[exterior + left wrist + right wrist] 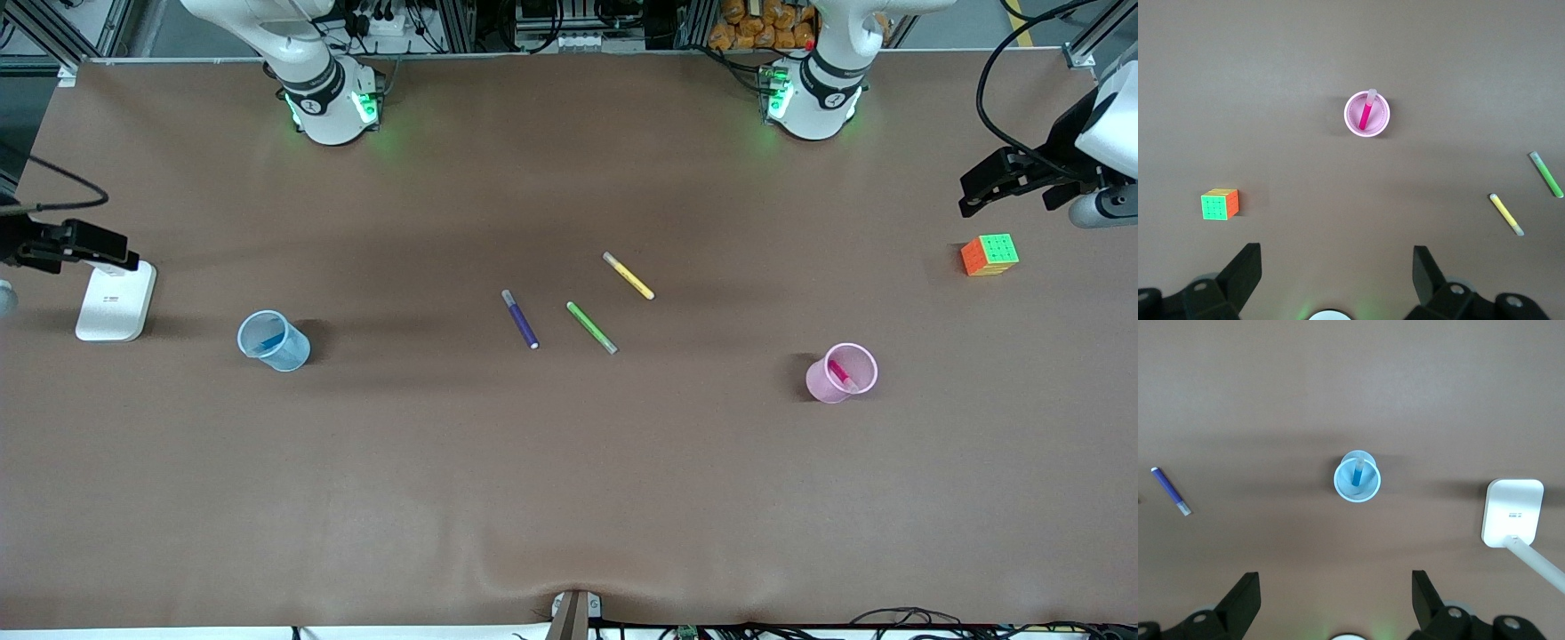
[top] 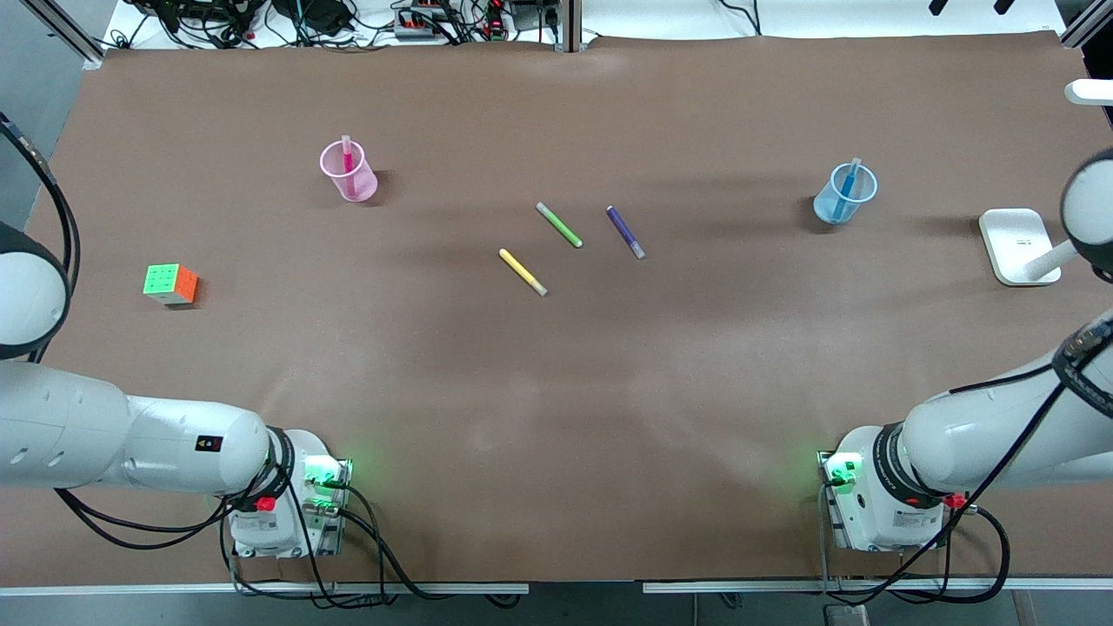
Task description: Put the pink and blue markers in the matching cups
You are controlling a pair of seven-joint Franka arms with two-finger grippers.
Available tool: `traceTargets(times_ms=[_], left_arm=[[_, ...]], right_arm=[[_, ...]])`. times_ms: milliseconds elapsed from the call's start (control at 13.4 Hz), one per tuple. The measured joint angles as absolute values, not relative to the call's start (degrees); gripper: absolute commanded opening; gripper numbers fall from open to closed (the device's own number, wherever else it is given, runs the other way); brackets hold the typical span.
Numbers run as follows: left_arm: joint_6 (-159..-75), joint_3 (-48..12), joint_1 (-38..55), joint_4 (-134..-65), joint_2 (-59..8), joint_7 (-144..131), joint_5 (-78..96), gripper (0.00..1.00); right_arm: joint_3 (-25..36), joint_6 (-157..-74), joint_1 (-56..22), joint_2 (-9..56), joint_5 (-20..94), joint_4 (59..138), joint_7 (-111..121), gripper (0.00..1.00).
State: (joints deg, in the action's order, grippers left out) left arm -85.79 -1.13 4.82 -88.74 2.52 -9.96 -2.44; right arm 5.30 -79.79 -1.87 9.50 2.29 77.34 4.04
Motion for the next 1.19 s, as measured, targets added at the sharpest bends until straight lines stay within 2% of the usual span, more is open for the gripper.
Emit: traceTargets(times_ms=[224,373,1193], left_arm=[[-85.8,-1.1,4.8,-88.7,2.5,-9.9,-2.4,1.00],[-85.8,-1.1,4.8,-88.7,2.5,-9.9,-2.4,1.00],[-85.8,-1.0,4.8,-88.7,2.5,-9.9,-2.4,1.00]], right_arm=[[5.8,-85.5,-1.6,3.1,1.6,87.5,7.7,1.00],[6.0,-86.7,-0.9,0.8,1.5,90.9,9.5,1.00],[5.6,-88.6,-0.6,-2.3,1.5,93.0,9.5,1.00]])
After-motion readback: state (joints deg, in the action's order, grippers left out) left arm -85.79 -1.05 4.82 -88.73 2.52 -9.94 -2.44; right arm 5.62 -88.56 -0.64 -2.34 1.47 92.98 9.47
